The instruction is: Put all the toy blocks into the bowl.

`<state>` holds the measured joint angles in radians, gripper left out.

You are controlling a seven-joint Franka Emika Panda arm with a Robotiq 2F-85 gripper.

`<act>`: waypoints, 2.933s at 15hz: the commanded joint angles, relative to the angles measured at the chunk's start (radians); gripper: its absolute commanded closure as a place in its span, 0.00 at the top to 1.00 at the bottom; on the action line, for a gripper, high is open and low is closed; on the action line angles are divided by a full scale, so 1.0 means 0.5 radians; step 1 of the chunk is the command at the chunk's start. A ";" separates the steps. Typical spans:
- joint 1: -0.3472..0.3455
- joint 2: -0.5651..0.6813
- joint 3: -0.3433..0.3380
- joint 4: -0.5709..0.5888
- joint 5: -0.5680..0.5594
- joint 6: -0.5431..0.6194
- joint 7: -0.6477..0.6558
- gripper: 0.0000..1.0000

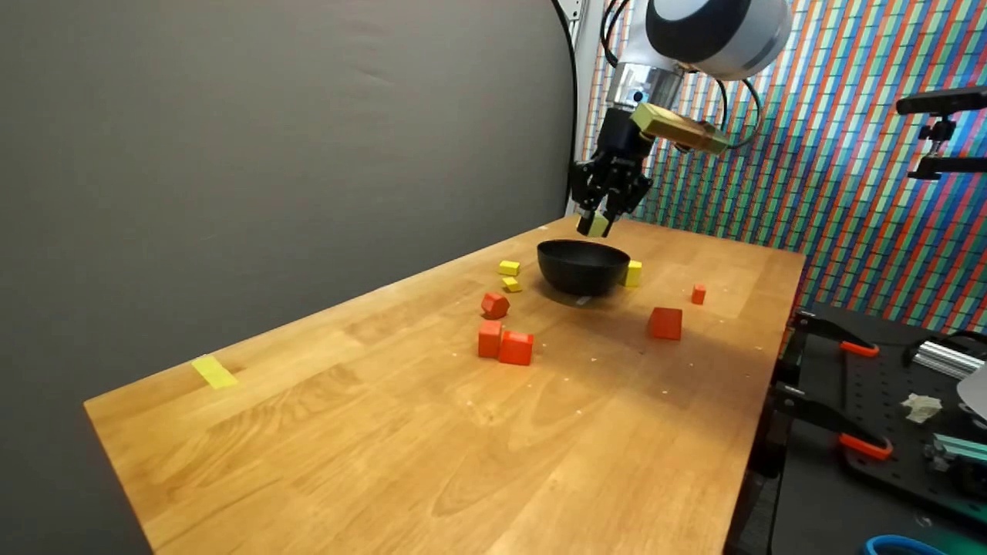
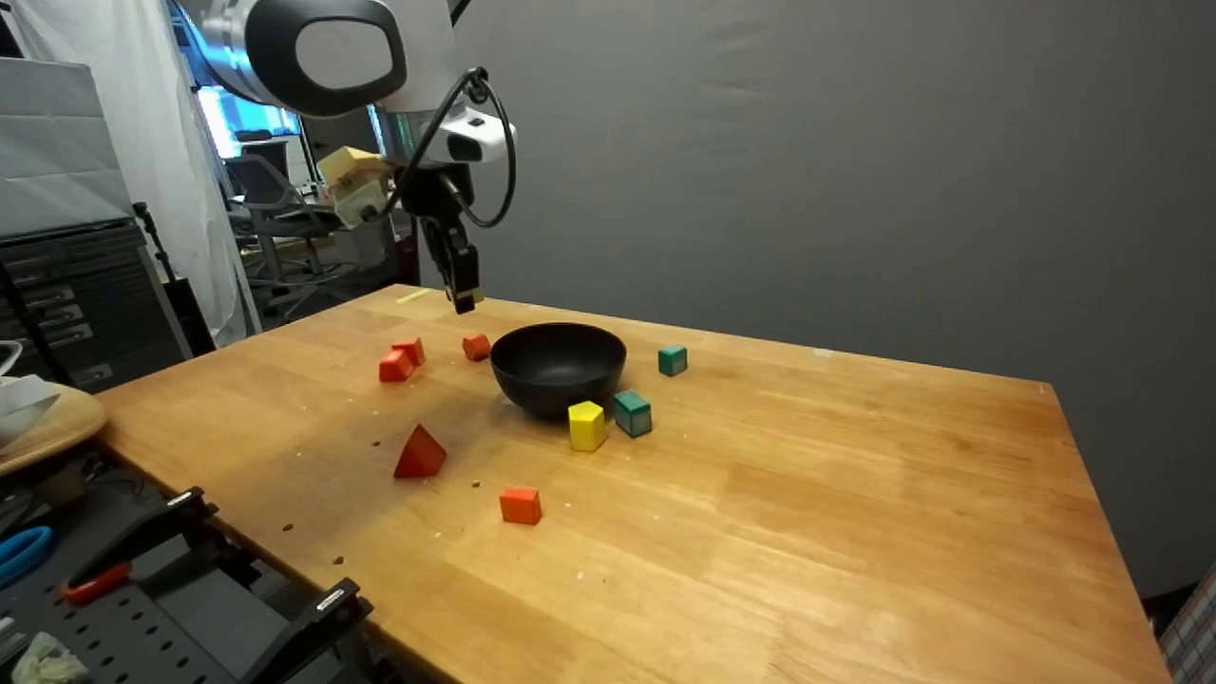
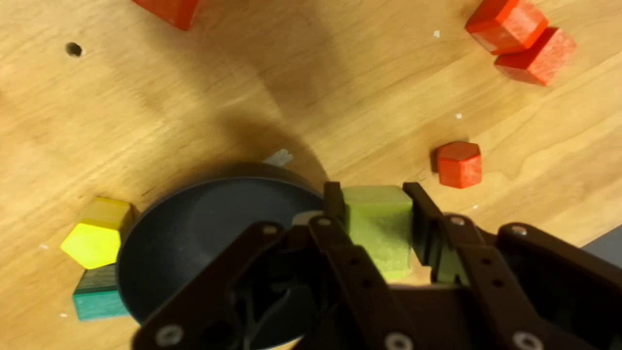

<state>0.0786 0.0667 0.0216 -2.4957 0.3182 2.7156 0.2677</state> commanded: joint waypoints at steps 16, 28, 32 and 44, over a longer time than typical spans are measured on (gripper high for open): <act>-0.165 0.991 -0.058 0.955 -0.086 -0.614 -0.021 0.10; -0.378 1.021 0.192 0.940 0.409 -1.132 -0.591 0.11; -0.259 0.961 0.065 0.874 0.204 -0.930 -0.459 0.14; -0.118 0.389 0.024 0.620 -0.171 -0.984 -0.279 1.00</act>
<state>0.0192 0.4243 0.0276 -2.0999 0.2433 2.2785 0.1398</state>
